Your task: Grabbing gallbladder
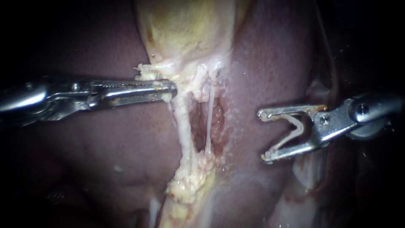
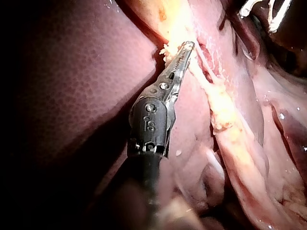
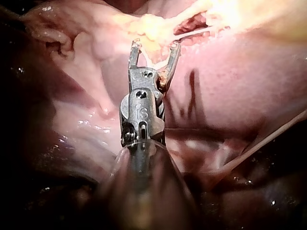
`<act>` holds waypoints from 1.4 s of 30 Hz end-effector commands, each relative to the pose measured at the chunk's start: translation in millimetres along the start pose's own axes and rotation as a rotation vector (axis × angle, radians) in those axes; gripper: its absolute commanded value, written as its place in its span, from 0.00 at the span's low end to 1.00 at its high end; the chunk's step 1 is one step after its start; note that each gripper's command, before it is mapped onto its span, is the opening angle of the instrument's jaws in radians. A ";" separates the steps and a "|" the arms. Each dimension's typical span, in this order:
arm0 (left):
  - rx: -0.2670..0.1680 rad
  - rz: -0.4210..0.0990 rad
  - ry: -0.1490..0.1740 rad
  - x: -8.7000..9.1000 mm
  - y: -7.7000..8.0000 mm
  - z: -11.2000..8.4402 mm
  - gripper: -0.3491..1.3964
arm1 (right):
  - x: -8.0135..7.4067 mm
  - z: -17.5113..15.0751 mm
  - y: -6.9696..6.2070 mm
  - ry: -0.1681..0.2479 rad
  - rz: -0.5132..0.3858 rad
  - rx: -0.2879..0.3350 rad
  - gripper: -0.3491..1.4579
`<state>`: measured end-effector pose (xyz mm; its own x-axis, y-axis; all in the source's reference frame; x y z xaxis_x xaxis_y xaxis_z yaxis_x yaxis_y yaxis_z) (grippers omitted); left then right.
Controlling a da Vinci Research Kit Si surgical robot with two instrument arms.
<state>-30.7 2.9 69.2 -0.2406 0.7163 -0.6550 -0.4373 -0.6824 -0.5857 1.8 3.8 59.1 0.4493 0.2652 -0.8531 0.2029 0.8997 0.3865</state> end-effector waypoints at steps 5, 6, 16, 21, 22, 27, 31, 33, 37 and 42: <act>-0.006 -0.003 0.000 -0.3 0.4 -0.2 0.06 | 0.0 0.0 0.0 0.000 0.000 0.000 0.47; -0.008 0.004 0.000 -0.3 0.6 -0.4 0.13 | 0.0 0.0 0.0 0.000 0.000 0.000 0.47; -0.047 0.016 -0.005 -0.7 2.4 -4.6 0.68 | 0.0 0.0 0.0 0.000 0.000 0.000 0.47; -0.034 0.026 -0.008 0.9 1.2 -6.5 0.70 | 0.0 0.0 0.0 0.000 0.000 0.000 0.47; -0.027 0.030 -0.008 1.3 0.9 -6.8 0.70 | 0.0 0.0 0.0 0.000 0.000 0.000 0.47; -0.018 0.051 -0.009 2.5 -0.6 -6.7 0.70 | 0.0 0.0 0.0 0.000 0.000 0.000 0.47; -0.011 0.058 -0.008 3.2 -1.6 -4.6 0.64 | 0.0 0.1 0.0 0.000 0.000 0.000 0.47; -0.012 0.058 -0.007 3.3 -1.9 -3.2 0.61 | 0.0 0.1 0.0 0.000 0.000 0.000 0.47; -0.023 0.059 -0.005 3.1 -1.8 -1.1 0.56 | 0.0 0.1 0.0 0.000 0.000 0.000 0.47; -0.026 0.064 -0.003 2.5 -2.2 0.5 0.44 | 0.0 0.0 0.0 0.000 0.000 0.000 0.47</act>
<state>-30.8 6.3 69.3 -0.2701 0.6713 -0.6902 -0.3957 -0.7309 -0.5560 1.8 3.8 59.1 0.4495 0.2648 -0.8531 0.2031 0.8997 0.3863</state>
